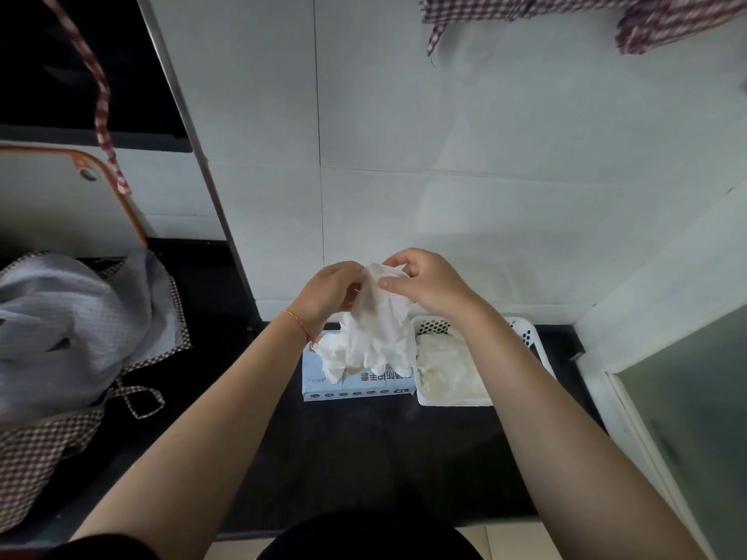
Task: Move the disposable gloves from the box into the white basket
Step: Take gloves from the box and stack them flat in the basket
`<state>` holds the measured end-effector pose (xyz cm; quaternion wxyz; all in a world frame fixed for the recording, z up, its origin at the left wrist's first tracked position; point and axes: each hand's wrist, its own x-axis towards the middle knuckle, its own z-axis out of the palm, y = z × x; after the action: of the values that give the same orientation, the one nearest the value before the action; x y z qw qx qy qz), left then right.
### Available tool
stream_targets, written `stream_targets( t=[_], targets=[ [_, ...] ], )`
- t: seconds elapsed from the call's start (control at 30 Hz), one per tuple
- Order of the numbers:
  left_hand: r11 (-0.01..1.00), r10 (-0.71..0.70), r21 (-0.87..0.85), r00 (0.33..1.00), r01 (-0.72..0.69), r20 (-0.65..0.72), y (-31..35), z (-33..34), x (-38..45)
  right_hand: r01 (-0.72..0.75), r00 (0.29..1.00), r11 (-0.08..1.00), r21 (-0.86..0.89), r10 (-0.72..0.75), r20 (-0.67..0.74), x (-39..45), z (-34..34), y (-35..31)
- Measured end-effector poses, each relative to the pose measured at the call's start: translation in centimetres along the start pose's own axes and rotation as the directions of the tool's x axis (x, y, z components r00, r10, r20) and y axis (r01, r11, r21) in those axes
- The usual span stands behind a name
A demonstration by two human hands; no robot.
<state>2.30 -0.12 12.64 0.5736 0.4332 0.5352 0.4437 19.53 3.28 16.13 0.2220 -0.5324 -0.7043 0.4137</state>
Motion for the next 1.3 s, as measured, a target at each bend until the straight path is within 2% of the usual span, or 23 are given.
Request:
stream_targets(
  t=[0.07,0.17,0.37,0.53,0.6,0.67,0.73,0.8,0.93,1.17,1.3],
  targets=[
    [1.000,-0.010,0.010,0.999,0.010,0.036,0.0,-0.1,0.0,0.002,1.000,0.999,-0.035,-0.002,-0.012,0.1,0.1,-0.2],
    [0.986,0.020,0.161,0.990,-0.042,0.138,-0.2,-0.1,-0.2,0.021,0.998,1.000,0.004,-0.021,-0.053,0.4,0.1,-0.5],
    [0.977,0.052,0.208,0.998,-0.043,-0.035,-0.9,-0.8,0.2,-0.005,0.987,1.000,-0.027,0.001,-0.162,0.7,-0.9,-0.1],
    [0.973,0.054,0.225,0.998,-0.044,-0.037,-0.5,-0.6,0.3,-0.010,1.000,0.999,-0.033,0.010,-0.001,0.6,-0.6,0.2],
    [0.974,0.047,0.225,0.998,-0.038,-0.036,-0.4,-0.6,0.3,-0.002,0.999,1.000,-0.019,0.001,-0.043,0.8,-0.6,0.5],
    [0.974,0.025,0.226,0.998,-0.011,-0.061,-0.5,-0.7,0.4,-0.003,0.990,0.997,0.071,0.013,-0.139,0.9,-0.8,0.8],
    [0.978,-0.005,0.205,0.996,0.023,-0.091,-0.6,-0.8,0.3,-0.005,0.977,0.991,0.132,0.033,-0.213,0.9,-1.1,0.8],
    [0.987,-0.023,0.157,0.996,0.037,-0.088,-0.9,-0.8,0.3,-0.014,0.971,0.994,0.111,0.040,-0.236,0.9,-1.2,0.8],
    [0.998,-0.059,-0.013,0.997,0.058,-0.056,-1.1,-0.9,0.5,-0.028,0.980,0.992,0.126,0.052,-0.191,0.9,-1.3,0.8],
    [0.990,-0.100,-0.105,0.994,0.096,-0.034,-1.7,-1.0,0.8,0.000,0.994,0.990,0.142,0.015,-0.109,0.5,-1.4,0.5],
    [0.988,-0.094,-0.129,0.994,0.087,-0.056,-1.3,-0.6,0.6,-0.066,0.992,0.992,0.103,0.077,-0.104,0.6,-1.1,0.4]
  ],
)
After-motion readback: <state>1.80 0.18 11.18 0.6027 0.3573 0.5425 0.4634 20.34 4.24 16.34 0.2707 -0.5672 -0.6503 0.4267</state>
